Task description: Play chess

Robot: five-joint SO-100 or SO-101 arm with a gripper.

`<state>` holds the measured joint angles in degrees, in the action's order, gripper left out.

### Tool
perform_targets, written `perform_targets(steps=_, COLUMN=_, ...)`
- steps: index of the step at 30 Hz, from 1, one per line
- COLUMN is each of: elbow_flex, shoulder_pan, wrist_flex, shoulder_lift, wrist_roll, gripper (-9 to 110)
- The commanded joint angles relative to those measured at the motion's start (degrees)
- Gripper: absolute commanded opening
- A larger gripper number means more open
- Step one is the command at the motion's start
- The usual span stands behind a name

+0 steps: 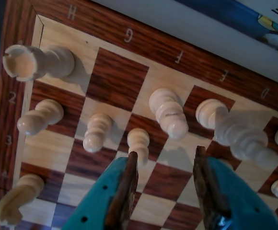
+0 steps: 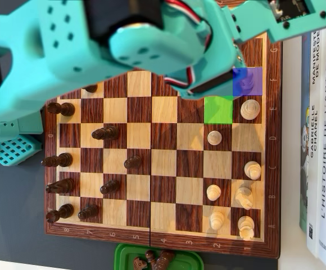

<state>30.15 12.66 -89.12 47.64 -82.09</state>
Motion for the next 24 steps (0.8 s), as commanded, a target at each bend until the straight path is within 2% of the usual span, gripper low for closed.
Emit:
perform_targets(steps=1, elbow_flex=-3.6, shoulder_pan=-0.88, wrist_flex=0.09, shoulder_lift=0.09, wrist_roll=0.35, gripper=17)
perform_targets(steps=24, elbow_flex=-8.96, shoulder_pan=-1.85, wrist_flex=2.9, shoulder_lift=-5.45, wrist_roll=0.35, gripper=17)
